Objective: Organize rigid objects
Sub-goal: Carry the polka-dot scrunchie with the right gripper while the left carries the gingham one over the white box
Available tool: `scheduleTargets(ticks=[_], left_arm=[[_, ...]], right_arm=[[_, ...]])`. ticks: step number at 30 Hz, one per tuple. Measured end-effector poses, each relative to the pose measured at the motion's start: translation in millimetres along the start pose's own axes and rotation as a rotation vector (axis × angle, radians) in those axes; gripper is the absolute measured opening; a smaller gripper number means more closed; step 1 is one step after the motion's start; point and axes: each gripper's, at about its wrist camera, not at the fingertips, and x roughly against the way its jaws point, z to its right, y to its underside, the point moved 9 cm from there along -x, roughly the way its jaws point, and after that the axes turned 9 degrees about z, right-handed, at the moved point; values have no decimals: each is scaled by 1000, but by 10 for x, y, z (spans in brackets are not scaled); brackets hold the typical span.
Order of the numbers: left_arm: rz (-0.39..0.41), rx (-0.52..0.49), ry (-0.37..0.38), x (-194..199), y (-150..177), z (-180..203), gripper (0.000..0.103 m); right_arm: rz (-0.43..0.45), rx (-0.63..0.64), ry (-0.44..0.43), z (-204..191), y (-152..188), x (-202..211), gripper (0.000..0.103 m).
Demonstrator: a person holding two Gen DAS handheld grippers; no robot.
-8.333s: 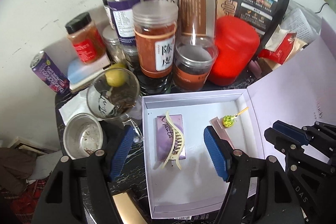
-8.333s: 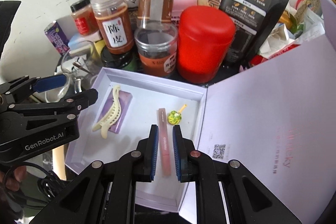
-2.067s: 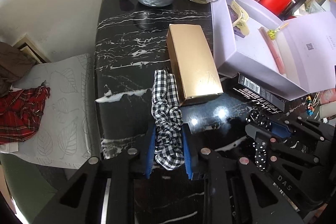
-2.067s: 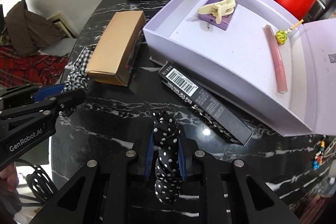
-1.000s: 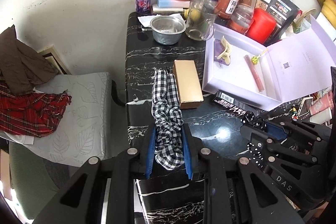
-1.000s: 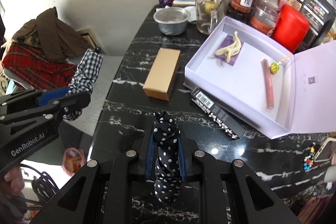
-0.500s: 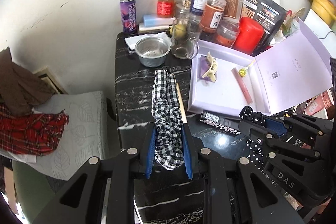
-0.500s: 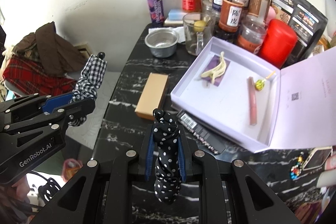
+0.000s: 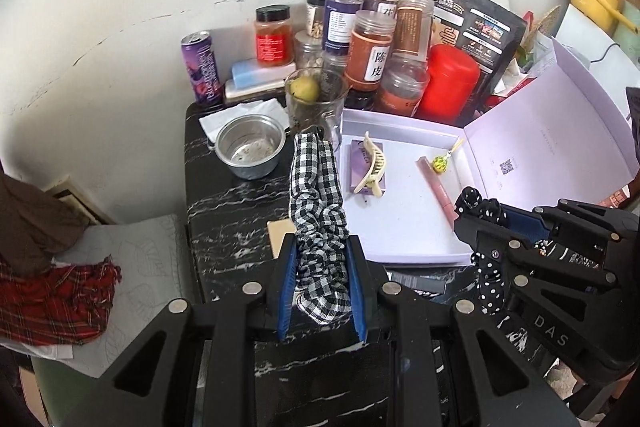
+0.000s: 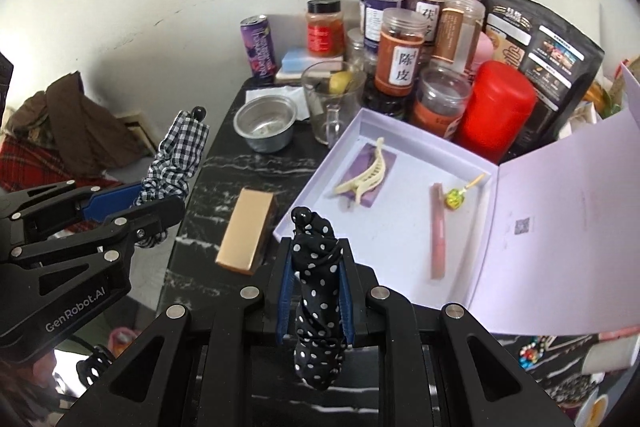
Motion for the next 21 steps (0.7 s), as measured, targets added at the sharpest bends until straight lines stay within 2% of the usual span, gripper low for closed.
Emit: scheduleTargets(ticks=[21], left_arm=[[16, -112, 92, -529, -641, 544, 24]], right_arm=[[27, -51, 99, 776, -508, -141, 20]])
